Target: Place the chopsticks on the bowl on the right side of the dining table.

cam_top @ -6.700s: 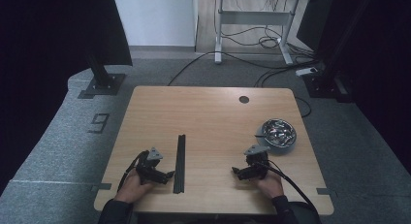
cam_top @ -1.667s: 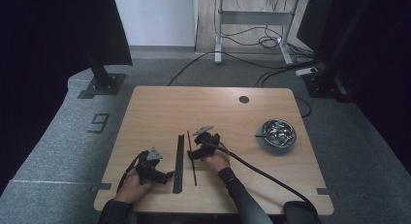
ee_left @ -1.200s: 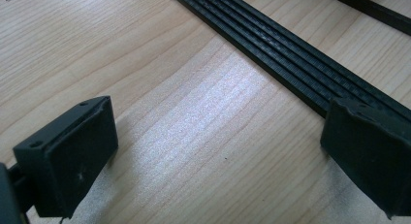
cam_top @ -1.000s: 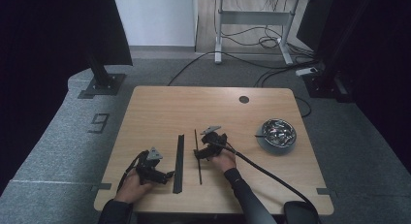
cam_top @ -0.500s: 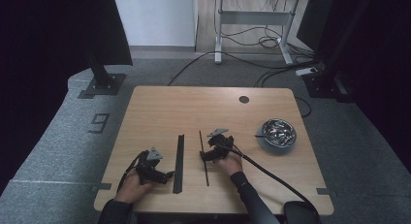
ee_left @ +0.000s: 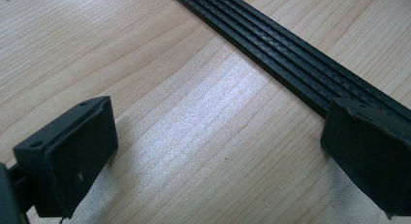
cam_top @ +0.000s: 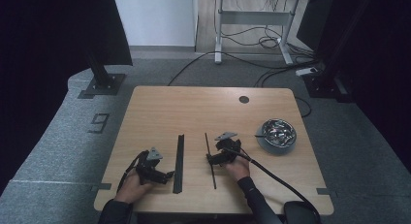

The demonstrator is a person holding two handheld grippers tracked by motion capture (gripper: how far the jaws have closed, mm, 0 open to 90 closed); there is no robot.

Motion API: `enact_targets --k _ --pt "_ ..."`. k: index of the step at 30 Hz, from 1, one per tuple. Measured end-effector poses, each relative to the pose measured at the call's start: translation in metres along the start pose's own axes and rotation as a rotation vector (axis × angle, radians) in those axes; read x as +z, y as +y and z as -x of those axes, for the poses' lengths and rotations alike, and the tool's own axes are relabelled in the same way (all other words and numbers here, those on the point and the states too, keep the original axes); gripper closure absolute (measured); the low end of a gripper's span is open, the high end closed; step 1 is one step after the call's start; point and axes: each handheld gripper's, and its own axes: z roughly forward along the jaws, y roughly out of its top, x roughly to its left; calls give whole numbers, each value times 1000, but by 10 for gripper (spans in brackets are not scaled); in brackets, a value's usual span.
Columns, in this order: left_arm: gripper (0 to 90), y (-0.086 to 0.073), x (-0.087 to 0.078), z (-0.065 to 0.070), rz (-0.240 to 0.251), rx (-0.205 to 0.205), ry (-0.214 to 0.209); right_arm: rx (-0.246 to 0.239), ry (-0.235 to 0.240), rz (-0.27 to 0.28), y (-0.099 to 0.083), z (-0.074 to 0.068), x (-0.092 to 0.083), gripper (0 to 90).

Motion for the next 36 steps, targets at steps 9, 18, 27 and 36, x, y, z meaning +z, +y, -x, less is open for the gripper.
enact_targets --k 9,18,27,36 --pt "0 0 0 0 0 0 0 12 -13 -7 -14 9 -14 0" --pt "0 0 0 0 0 0 1 26 -29 -12 -28 20 -28 0" --pt "0 0 0 0 0 1 0 40 -39 -30 -43 32 -44 0" --pt "0 0 0 0 0 1 1 55 -48 -61 -55 47 -58 0"
